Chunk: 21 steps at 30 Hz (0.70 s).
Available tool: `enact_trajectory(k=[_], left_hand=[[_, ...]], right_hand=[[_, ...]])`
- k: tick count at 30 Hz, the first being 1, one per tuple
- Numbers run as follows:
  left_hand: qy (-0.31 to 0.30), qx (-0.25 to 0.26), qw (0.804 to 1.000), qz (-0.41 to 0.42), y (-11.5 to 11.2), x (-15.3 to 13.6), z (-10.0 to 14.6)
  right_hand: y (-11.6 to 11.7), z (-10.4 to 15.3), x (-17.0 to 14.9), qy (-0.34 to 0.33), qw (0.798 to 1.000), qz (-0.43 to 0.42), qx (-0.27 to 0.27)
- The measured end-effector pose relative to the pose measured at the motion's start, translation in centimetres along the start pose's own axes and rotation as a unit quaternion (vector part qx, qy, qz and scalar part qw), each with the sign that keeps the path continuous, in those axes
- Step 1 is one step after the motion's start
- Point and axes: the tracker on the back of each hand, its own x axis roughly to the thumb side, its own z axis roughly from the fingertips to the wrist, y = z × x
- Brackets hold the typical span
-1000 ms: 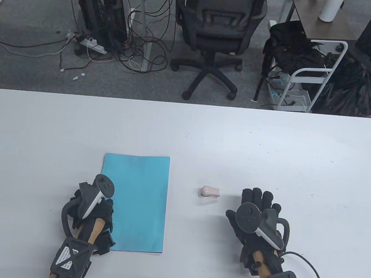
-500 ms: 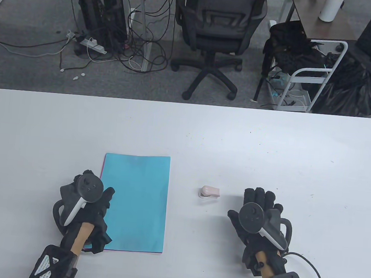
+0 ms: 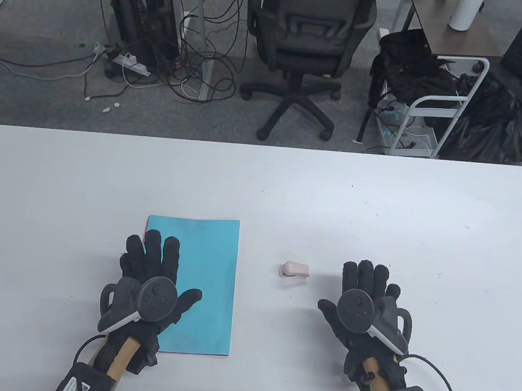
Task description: Push down lever to staple documents
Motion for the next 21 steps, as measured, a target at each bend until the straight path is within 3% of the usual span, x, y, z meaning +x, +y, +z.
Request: enact_trajectory(k=[8, 21], left_hand=[[0.014, 0.023, 1.000, 0.008, -0.01, -0.82, -0.12], [0.019, 0.032, 0.999, 0.010, -0.20, -1.08, -0.29]], right_hand=[[0.00, -0.02, -0.06, -0.006, 1.000, -0.008, -0.015], [0.15, -0.14, 0.11, -0.011, 1.000, -0.009, 0.003]])
